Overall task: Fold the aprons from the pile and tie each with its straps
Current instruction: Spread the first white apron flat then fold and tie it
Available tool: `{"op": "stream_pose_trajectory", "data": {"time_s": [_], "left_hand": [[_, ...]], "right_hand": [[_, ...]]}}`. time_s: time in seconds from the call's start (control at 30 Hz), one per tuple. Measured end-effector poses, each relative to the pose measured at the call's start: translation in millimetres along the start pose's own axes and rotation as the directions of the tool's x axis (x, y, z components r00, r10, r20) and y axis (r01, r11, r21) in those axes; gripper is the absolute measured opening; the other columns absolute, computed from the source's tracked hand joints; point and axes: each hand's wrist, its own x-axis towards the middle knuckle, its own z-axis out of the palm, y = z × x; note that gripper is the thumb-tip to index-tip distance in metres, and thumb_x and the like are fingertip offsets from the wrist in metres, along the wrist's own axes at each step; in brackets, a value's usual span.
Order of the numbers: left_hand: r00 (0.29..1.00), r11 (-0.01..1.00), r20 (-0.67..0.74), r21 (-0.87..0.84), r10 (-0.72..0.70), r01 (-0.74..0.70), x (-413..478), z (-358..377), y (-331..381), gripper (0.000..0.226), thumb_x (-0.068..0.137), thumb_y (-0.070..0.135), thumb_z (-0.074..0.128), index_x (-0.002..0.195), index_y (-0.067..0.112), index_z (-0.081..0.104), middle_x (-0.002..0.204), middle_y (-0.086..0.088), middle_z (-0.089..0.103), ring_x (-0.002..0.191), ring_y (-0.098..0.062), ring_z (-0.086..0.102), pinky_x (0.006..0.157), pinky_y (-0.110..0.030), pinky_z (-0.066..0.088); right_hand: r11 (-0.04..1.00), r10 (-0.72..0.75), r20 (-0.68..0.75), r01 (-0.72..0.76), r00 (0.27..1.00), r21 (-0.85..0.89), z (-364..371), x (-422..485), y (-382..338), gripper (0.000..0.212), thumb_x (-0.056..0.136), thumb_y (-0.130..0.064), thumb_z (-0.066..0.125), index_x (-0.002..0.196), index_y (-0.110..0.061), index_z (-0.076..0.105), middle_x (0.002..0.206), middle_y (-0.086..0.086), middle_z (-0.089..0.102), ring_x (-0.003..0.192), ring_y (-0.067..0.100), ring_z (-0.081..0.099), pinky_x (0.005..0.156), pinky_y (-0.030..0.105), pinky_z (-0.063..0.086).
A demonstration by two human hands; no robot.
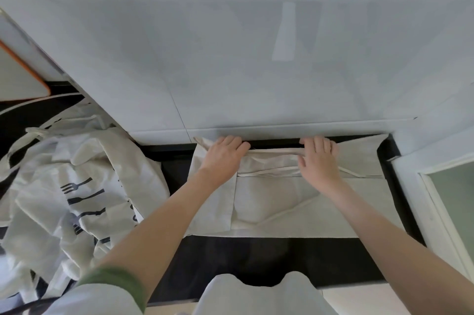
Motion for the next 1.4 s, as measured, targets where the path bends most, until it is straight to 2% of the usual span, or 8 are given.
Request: {"op": "stream_pose_trajectory", "data": {"time_s": [0.17, 0.37, 0.67, 0.83, 1.0, 1.1, 1.2, 1.4], "left_hand": [[1.0, 1.0, 0.021, 0.003, 0.005, -0.006, -17.6, 8.0, 7.0, 0.051, 0.042, -0.011, 0.074, 0.088, 0.011, 0.071, 0.069, -0.003, 0.053, 0.059, -0.023, 0.051, 0.054, -0.03, 0.045], [0.996, 0.998, 0.055, -0.019, -0.065, 0.066, -32.3, 9.6, 5.2, 0.048, 0.049, -0.007, 0.082, 0.089, 0.017, 0.073, 0.068, 0.001, 0.056, 0.062, -0.021, 0.05, 0.056, -0.03, 0.042], [0.988, 0.99, 0.112, -0.079, -0.106, 0.115, -41.7, 8.5, 5.8, 0.035, 0.085, 0.006, 0.066, 0.114, 0.025, 0.069, 0.09, 0.001, 0.068, 0.084, -0.025, 0.055, 0.08, -0.036, 0.039], [0.966, 0.98, 0.214, -0.1, -0.149, 0.173, -50.0, 6.9, 8.4, 0.04, 0.102, 0.016, 0.037, 0.137, 0.032, 0.05, 0.117, 0.004, 0.064, 0.11, -0.021, 0.051, 0.096, -0.03, 0.024], [0.967, 0.976, 0.205, -0.118, -0.155, 0.181, -60.6, 1.6, 15.1, 0.038, 0.104, 0.02, 0.033, 0.136, 0.029, 0.052, 0.121, 0.001, 0.064, 0.11, -0.024, 0.053, 0.097, -0.031, 0.025], [0.961, 0.975, 0.236, -0.13, -0.146, 0.18, -69.2, -0.9, 17.7, 0.039, 0.104, 0.021, 0.032, 0.136, 0.03, 0.052, 0.127, 0.005, 0.062, 0.116, -0.02, 0.052, 0.098, -0.029, 0.024], [0.957, 0.979, 0.264, -0.124, -0.123, 0.16, -82.1, -2.5, 19.6, 0.039, 0.103, 0.019, 0.034, 0.137, 0.031, 0.051, 0.13, 0.008, 0.059, 0.121, -0.019, 0.05, 0.101, -0.028, 0.022], [0.947, 0.999, 0.318, 0.038, -0.036, 0.025, -109.1, -8.9, 27.8, 0.036, 0.1, 0.013, 0.039, 0.13, 0.025, 0.052, 0.119, 0.001, 0.063, 0.107, -0.024, 0.055, 0.097, -0.033, 0.032]], "right_hand": [[0.951, -0.309, 0.409, 0.274, 0.858, 0.145, 15.2, -19.4, -25.7, 0.028, 0.077, -0.002, 0.064, 0.103, -0.011, 0.057, 0.098, 0.008, 0.061, 0.095, 0.031, 0.056, 0.082, 0.037, 0.039], [0.994, 0.091, 0.635, -0.03, 0.767, -0.107, 18.7, -27.3, -47.3, 0.047, 0.098, -0.021, 0.045, 0.143, -0.015, 0.033, 0.142, 0.003, 0.039, 0.134, 0.024, 0.031, 0.108, 0.036, 0.026], [0.999, 0.025, 0.685, -0.033, 0.728, -0.002, -15.9, -37.5, -53.3, 0.024, 0.101, -0.021, 0.037, 0.121, -0.012, 0.046, 0.104, 0.003, 0.061, 0.1, 0.019, 0.058, 0.084, 0.03, 0.044], [0.925, -0.006, 0.845, -0.319, 0.535, 0.208, -34.1, -57.0, -68.2, 0.012, 0.101, -0.026, 0.044, 0.098, -0.017, 0.052, 0.085, 0.003, 0.064, 0.065, 0.017, 0.062, 0.061, 0.026, 0.047], [0.634, -0.107, 0.979, -0.747, 0.172, 0.2, -45.5, -74.8, -97.1, 0.043, 0.099, -0.051, 0.039, 0.126, -0.02, 0.051, 0.123, 0.008, 0.06, 0.106, 0.02, 0.062, 0.097, 0.032, 0.049], [0.358, -0.141, 0.963, -0.895, 0.23, 0.266, -37.2, -82.9, -96.1, 0.074, 0.093, -0.063, 0.029, 0.141, -0.009, 0.043, 0.139, 0.012, 0.051, 0.126, 0.023, 0.051, 0.11, 0.033, 0.036], [-0.12, 0.127, 0.931, -0.926, 0.343, 0.358, -36.0, -82.6, -84.1, 0.072, 0.09, -0.062, 0.041, 0.129, -0.004, 0.054, 0.1, 0.016, 0.067, 0.086, 0.026, 0.065, 0.081, 0.038, 0.053], [-0.695, 0.465, 0.859, -0.513, 0.212, 0.503, -38.6, -97.4, -47.9, 0.036, 0.098, -0.032, 0.053, 0.128, -0.012, 0.048, 0.125, 0.016, 0.058, 0.103, 0.027, 0.06, 0.092, 0.042, 0.051]]}}
